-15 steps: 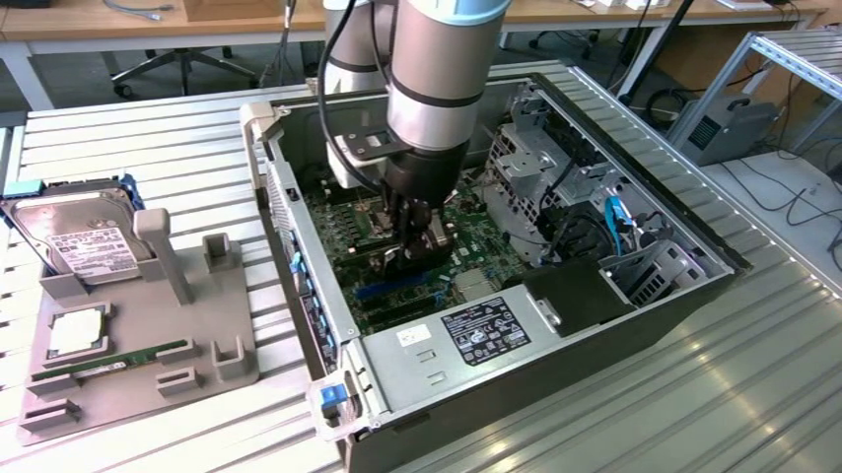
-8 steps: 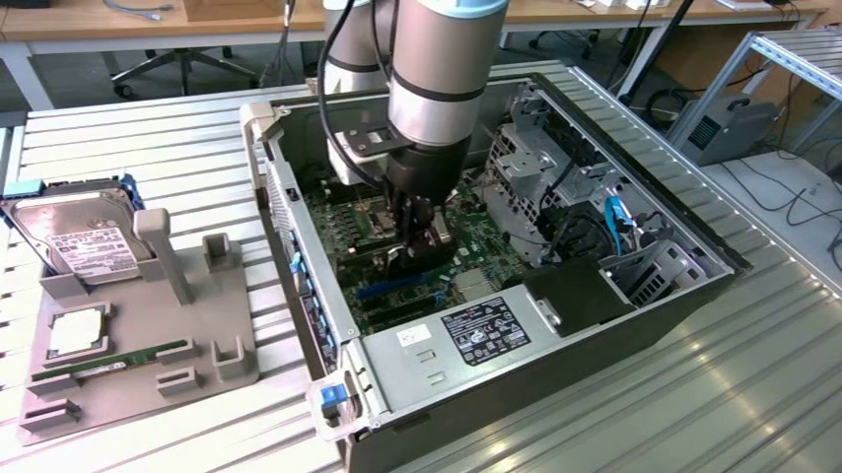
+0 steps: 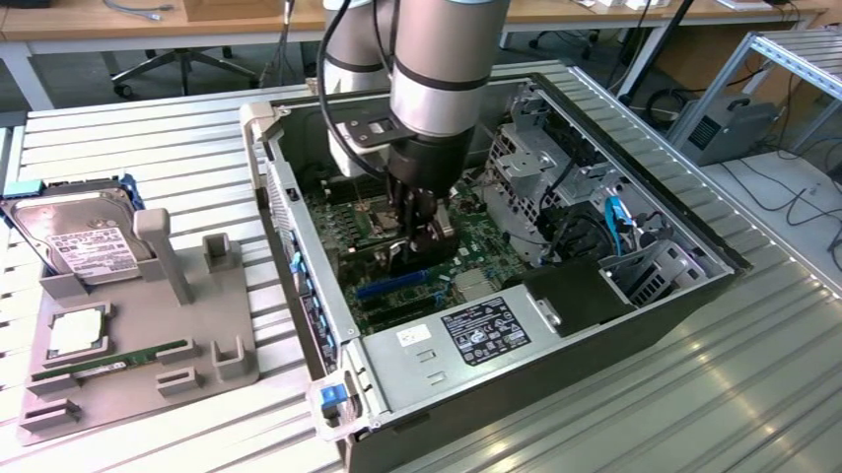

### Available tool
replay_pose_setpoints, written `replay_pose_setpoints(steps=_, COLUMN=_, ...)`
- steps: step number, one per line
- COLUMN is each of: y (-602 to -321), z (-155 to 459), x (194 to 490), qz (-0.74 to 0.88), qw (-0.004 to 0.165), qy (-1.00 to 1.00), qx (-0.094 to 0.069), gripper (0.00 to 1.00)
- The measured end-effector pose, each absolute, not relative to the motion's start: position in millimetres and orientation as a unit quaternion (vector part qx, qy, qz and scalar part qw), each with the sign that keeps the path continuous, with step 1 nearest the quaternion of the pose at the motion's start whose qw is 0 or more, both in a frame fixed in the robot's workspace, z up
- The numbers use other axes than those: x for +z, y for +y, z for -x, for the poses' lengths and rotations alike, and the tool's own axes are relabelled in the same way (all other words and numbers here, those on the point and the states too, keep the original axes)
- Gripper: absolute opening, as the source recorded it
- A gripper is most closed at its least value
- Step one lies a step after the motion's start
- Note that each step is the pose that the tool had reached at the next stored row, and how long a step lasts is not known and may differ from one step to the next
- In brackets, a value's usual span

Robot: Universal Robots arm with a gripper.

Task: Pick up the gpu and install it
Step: 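Insert the gpu into the slot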

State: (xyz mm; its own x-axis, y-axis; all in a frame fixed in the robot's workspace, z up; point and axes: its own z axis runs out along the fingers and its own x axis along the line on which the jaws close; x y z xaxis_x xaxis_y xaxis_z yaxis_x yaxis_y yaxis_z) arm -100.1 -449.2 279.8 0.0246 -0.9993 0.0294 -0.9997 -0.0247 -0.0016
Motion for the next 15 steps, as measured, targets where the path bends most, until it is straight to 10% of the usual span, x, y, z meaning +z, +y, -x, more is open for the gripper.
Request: replay_pose_setpoints(steps=15, y=-449.1, z=89.9, x=279.9, qz=-0.689, qw=0.016, qy=-0.724, qx=0.01, gripper=0.27)
